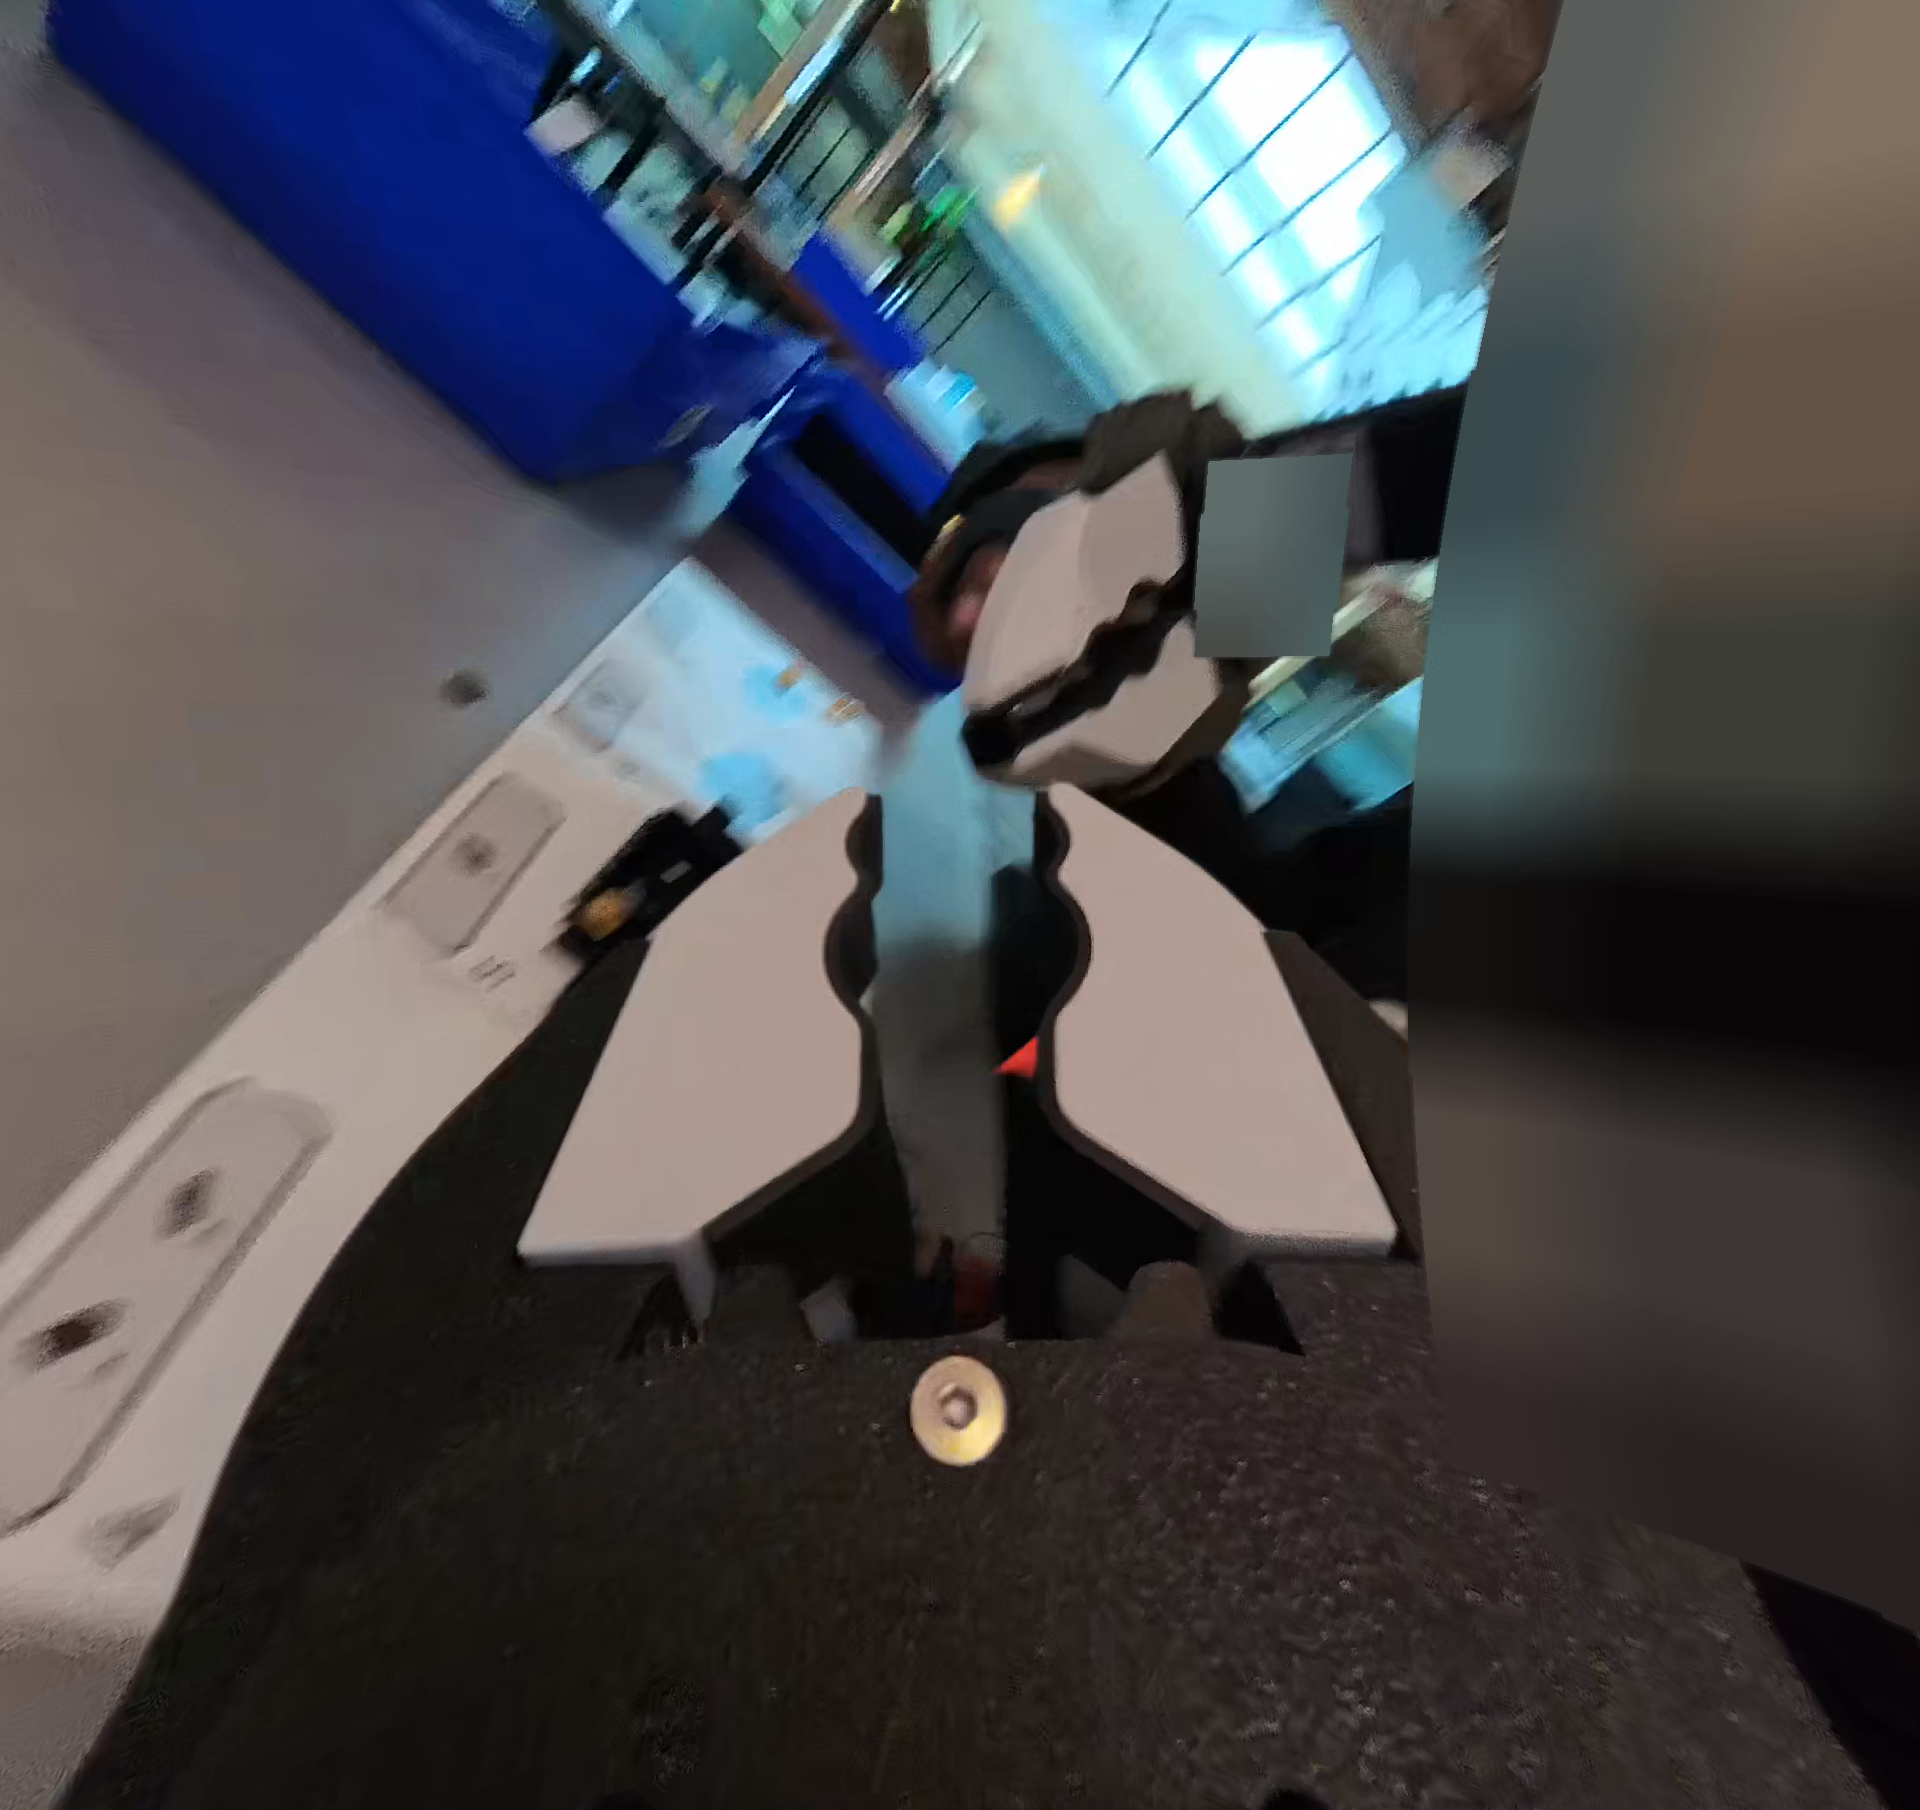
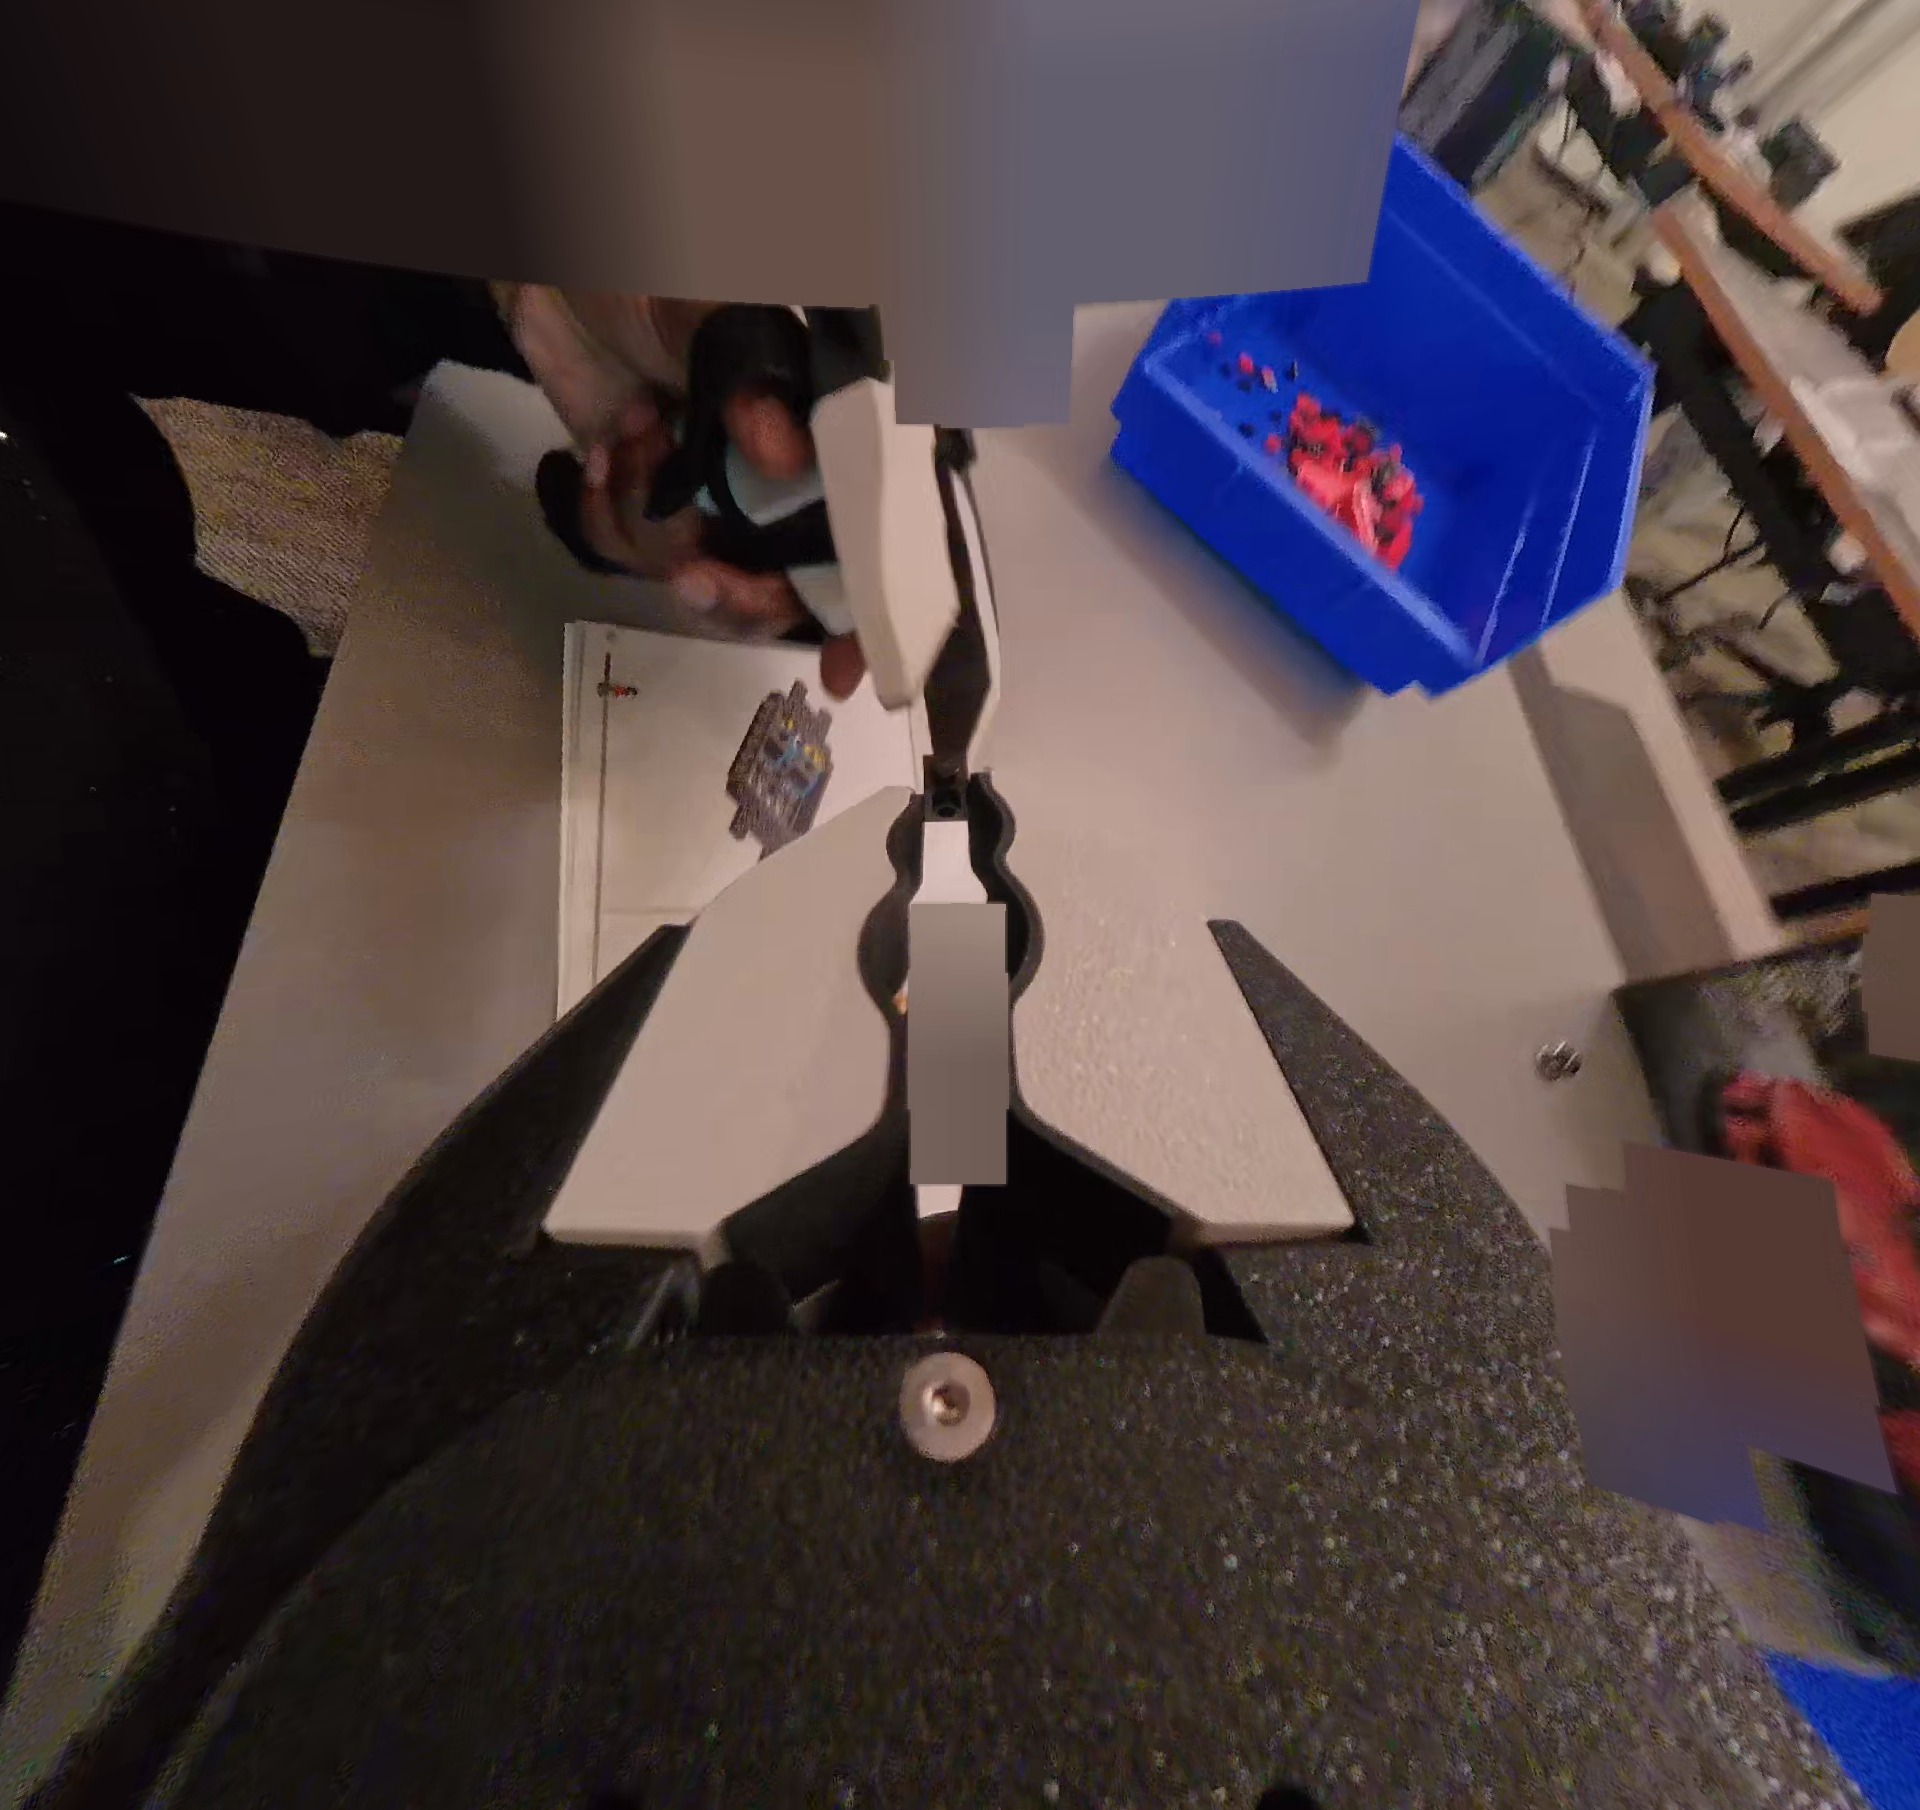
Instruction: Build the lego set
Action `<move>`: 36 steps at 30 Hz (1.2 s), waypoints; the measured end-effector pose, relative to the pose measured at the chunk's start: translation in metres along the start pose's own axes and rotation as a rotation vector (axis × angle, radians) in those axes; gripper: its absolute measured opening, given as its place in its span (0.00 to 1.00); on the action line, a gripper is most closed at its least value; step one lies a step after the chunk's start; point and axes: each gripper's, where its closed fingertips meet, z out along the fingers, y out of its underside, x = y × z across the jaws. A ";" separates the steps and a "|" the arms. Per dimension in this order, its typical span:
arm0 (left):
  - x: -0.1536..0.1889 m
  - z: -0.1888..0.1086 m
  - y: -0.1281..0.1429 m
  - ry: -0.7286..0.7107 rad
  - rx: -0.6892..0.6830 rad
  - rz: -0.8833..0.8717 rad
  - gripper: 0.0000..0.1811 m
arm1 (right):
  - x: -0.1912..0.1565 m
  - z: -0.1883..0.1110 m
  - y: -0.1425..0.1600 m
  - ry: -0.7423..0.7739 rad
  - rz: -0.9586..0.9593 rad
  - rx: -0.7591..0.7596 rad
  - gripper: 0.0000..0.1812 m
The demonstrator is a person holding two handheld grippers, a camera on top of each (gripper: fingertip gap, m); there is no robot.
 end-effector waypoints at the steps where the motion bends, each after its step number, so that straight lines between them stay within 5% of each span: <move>1: -0.013 -0.004 0.011 -0.086 -0.086 0.054 0.17 | -0.004 -0.001 0.011 -0.017 0.062 -0.008 0.04; 4: -0.046 -0.015 0.045 -0.281 -0.344 0.177 0.14 | -0.025 0.005 0.048 -0.106 0.248 -0.040 0.04; 7: -0.043 -0.006 0.061 -0.250 -0.443 0.242 0.12 | -0.039 0.017 0.071 -0.122 0.266 -0.102 0.04; 31: -0.032 0.017 0.063 -0.219 -0.431 0.386 0.08 | -0.043 0.035 0.074 -0.090 0.171 -0.150 0.05; 36: -0.043 0.018 0.075 -0.284 -0.525 0.383 0.08 | -0.043 0.035 0.075 -0.099 0.173 -0.179 0.05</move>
